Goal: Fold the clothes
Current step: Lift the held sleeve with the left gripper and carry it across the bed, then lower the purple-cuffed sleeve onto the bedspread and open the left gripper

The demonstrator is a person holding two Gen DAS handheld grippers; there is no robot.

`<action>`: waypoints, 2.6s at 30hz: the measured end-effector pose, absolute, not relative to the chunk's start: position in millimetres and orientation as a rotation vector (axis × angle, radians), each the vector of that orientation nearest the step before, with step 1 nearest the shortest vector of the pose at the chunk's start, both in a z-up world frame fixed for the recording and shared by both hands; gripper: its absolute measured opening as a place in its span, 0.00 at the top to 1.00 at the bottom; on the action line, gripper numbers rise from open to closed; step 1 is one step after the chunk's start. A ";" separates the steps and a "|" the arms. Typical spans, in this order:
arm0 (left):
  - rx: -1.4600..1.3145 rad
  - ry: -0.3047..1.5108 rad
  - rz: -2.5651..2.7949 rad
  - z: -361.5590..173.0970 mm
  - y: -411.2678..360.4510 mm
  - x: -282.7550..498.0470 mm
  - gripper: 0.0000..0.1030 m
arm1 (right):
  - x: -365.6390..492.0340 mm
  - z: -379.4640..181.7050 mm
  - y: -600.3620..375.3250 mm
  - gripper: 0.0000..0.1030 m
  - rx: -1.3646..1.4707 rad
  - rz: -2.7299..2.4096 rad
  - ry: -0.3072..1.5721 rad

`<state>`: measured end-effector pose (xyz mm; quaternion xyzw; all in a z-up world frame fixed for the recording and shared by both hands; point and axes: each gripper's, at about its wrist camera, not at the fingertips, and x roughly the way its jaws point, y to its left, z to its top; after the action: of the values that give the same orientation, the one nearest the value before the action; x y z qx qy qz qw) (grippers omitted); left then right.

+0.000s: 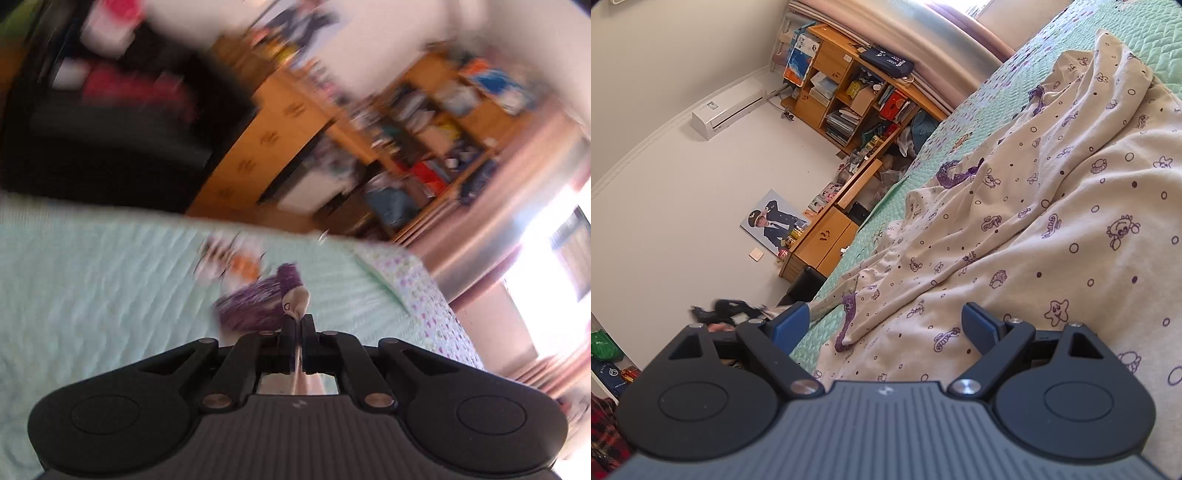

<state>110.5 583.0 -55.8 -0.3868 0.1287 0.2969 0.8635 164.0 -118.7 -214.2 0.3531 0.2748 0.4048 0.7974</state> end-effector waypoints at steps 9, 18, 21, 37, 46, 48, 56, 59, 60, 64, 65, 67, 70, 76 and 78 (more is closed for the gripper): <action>-0.893 0.386 0.778 -84.5 643.0 121.5 0.51 | 164.4 -213.7 -119.0 0.13 0.772 0.874 0.587; -0.988 0.359 0.435 -112.7 639.6 126.0 0.45 | 164.4 -213.8 -118.6 0.13 0.772 0.875 0.587; -0.978 0.367 0.418 -116.3 637.3 149.4 0.45 | 164.5 -214.2 -119.0 0.13 0.774 0.876 0.587; -0.536 0.488 0.594 -110.3 625.3 186.1 0.46 | 166.9 -216.5 -120.5 0.13 0.796 0.889 0.585; 0.003 0.607 0.445 -120.2 600.3 193.5 0.50 | 166.4 -215.9 -120.6 0.13 0.788 0.888 0.589; 0.125 0.664 0.401 -125.3 592.3 200.5 0.49 | 166.3 -215.3 -120.6 0.13 0.786 0.887 0.591; 0.194 0.727 0.353 -133.7 600.0 205.6 0.49 | 165.7 -214.5 -118.7 0.13 0.785 0.886 0.591; 0.243 0.757 0.321 -137.2 597.0 211.5 0.50 | 165.4 -214.5 -118.2 0.13 0.785 0.886 0.592; 0.260 0.761 0.320 -137.4 595.9 212.8 0.49 | 165.5 -214.6 -118.1 0.13 0.785 0.886 0.592; 0.360 0.746 0.327 -139.4 583.3 222.7 0.49 | 166.2 -215.9 -119.9 0.13 0.783 0.887 0.592; 0.404 0.742 0.335 -139.9 578.9 223.8 0.49 | 166.2 -216.0 -120.1 0.13 0.783 0.887 0.592; 0.390 0.755 0.311 -139.8 577.9 224.7 0.47 | 166.3 -215.9 -120.6 0.13 0.783 0.888 0.593; 0.338 0.788 0.287 -140.2 583.3 227.5 0.48 | 166.7 -216.3 -120.8 0.13 0.785 0.889 0.592; 0.291 0.812 0.248 -139.7 591.3 230.0 0.54 | 166.7 -216.8 -121.2 0.13 0.791 0.893 0.590; 0.304 0.818 0.236 -140.4 589.2 229.9 0.61 | 166.9 -216.9 -121.1 0.13 0.793 0.895 0.590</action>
<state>229.9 589.2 -140.4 0.1467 0.3952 0.1140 0.8996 166.9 -121.1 -216.9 0.3678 0.2735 0.4150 0.7859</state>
